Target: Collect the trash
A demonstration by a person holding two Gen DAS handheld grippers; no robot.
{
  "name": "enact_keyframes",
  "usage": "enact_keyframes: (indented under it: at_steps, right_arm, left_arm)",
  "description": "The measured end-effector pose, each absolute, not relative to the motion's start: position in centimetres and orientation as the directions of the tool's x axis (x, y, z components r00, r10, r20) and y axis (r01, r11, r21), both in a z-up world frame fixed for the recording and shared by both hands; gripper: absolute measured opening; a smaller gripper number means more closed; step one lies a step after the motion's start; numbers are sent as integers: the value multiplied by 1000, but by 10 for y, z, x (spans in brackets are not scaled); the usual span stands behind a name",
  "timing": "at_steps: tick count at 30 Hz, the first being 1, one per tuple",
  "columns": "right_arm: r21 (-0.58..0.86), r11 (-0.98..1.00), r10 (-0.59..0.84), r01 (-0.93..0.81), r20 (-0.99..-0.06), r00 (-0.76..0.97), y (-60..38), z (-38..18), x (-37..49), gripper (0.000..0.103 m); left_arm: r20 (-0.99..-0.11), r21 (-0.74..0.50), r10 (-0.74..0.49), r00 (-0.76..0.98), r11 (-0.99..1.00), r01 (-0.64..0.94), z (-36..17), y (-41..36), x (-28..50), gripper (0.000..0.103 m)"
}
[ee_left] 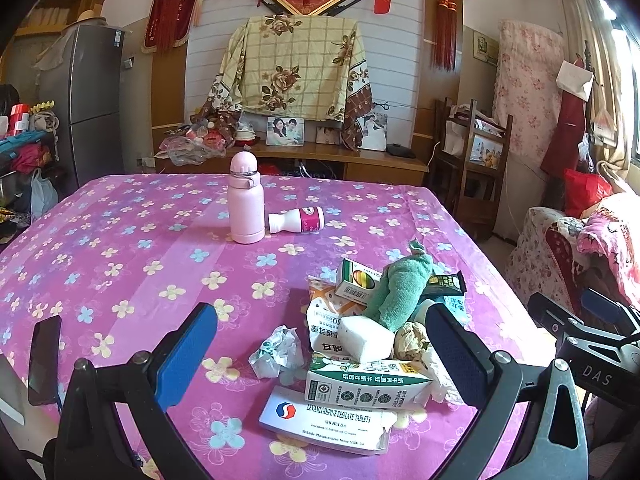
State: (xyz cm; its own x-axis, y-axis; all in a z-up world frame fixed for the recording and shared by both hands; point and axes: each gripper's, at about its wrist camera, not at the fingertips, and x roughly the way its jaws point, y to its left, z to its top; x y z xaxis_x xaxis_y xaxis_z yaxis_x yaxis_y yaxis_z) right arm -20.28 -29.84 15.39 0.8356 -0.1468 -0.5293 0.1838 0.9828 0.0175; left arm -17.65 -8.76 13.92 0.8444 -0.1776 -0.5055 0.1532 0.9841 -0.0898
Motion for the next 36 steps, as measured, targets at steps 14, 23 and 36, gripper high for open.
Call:
enact_keyframes:
  at_steps: [14, 23, 36]
  right_arm:
    - [14, 983, -146, 183, -540, 829, -301, 151, -203, 103]
    - [10, 985, -140, 175, -551, 822, -300, 148, -201, 103]
    - [2, 986, -137, 168, -565, 814, -298, 145, -199, 103]
  left_arm:
    - [-513, -84, -163, 843, 987, 140, 138, -86, -174, 103]
    - [-514, -83, -160, 843, 987, 137, 138, -86, -173, 103]
    - [-516, -85, -159, 842, 987, 135, 137, -85, -172, 103]
